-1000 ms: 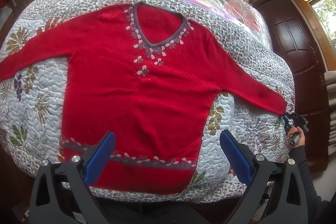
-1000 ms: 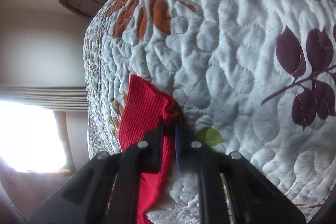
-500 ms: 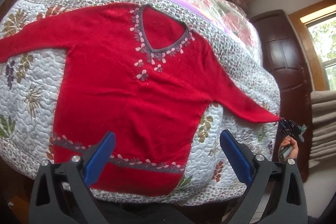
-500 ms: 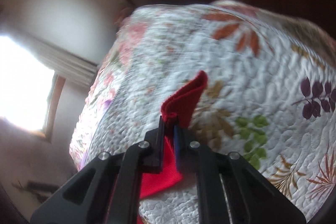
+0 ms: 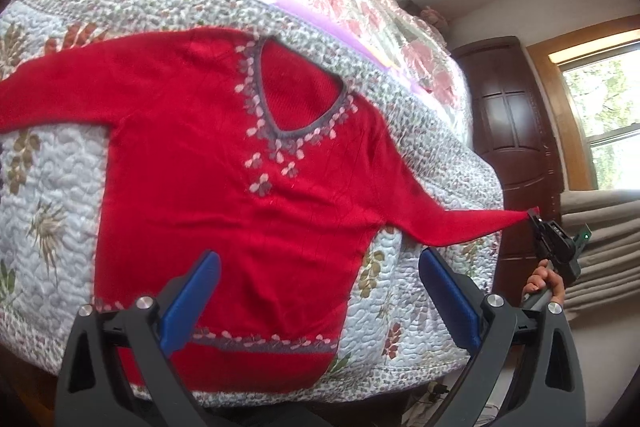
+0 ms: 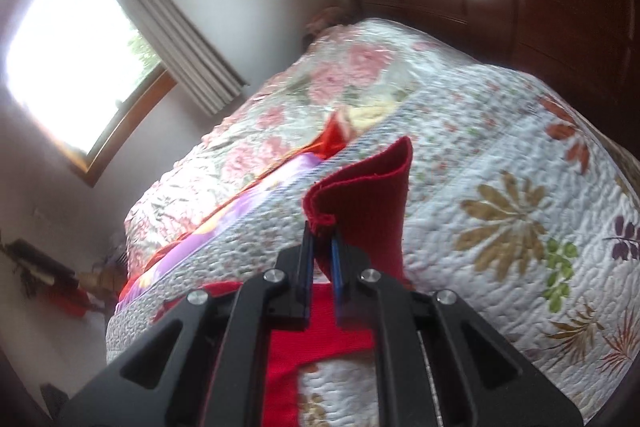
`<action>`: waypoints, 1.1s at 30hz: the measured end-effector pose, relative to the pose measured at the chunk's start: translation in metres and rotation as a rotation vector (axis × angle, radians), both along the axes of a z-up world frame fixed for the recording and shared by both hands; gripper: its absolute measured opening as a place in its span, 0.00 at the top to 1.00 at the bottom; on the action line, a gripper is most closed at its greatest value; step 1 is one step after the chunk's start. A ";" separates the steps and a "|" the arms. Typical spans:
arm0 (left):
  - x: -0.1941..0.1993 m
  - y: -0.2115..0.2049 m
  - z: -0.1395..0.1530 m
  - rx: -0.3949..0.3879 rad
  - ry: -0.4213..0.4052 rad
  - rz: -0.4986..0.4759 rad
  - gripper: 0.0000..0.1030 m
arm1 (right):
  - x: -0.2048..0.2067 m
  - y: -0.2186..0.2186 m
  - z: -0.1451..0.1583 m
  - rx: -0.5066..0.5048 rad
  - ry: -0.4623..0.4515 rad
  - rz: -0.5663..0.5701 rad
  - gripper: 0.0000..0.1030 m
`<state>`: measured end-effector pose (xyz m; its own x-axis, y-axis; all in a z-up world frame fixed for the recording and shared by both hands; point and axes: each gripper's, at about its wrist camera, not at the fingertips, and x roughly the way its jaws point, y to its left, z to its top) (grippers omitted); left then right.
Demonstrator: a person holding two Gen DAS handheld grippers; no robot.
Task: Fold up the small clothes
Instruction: 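Carry the held sleeve across the sweater chest with the right tool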
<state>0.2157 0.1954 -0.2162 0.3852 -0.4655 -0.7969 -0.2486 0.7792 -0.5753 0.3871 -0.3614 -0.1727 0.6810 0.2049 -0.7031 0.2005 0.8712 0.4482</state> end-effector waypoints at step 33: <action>0.143 0.058 -0.116 -0.321 0.017 -0.211 0.04 | 0.007 0.399 -0.219 -0.285 0.333 0.471 0.86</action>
